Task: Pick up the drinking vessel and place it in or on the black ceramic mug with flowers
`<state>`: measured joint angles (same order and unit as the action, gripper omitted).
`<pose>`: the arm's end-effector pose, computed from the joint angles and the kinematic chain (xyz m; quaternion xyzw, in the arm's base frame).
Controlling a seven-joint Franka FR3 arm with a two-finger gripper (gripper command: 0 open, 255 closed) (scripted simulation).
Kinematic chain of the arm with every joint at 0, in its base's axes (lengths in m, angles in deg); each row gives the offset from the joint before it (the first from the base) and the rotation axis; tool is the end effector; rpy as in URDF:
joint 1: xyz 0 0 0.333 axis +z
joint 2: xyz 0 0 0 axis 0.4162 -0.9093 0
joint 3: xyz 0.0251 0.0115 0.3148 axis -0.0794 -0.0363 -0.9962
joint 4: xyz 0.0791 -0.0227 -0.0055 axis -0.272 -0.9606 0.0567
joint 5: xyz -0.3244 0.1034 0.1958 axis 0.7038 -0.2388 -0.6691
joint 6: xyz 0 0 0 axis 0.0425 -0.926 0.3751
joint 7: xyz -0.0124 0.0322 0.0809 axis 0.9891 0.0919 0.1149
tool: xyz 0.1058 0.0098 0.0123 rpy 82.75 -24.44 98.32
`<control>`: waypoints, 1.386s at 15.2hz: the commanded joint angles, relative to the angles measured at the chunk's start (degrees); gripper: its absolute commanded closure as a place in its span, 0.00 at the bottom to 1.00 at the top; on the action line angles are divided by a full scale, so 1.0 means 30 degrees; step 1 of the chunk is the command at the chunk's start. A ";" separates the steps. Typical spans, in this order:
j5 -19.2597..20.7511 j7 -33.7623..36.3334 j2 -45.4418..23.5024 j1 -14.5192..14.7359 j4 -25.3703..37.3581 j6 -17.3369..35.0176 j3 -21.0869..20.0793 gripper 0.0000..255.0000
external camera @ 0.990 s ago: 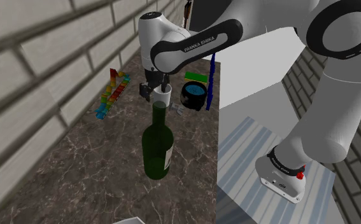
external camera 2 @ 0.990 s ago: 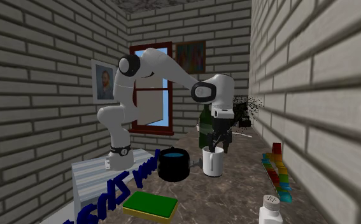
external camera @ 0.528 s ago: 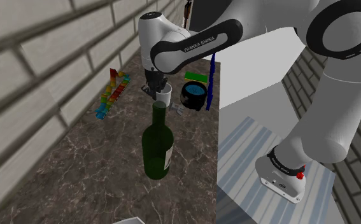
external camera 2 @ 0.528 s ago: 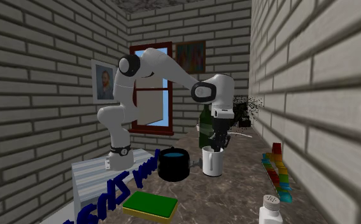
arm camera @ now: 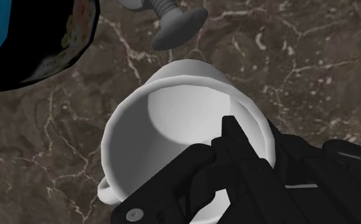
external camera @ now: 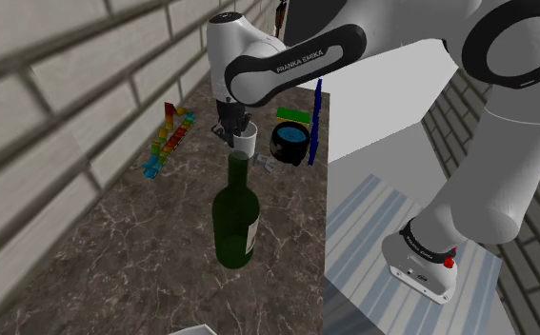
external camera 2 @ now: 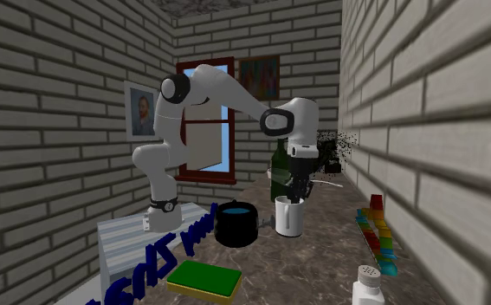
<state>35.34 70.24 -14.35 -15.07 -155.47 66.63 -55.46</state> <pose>0.5824 0.2441 0.3581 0.9993 0.0139 -0.0065 0.0334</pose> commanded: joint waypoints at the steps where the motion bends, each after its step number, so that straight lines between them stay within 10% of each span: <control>1: -0.0091 -0.0084 0.0217 -0.0024 0.0241 -0.0442 -0.0030 1.00; 21: -0.0696 -0.0674 0.1622 -0.0060 0.3522 -0.5051 -0.0232 1.00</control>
<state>33.31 68.31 -9.60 -15.25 -145.58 52.27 -56.14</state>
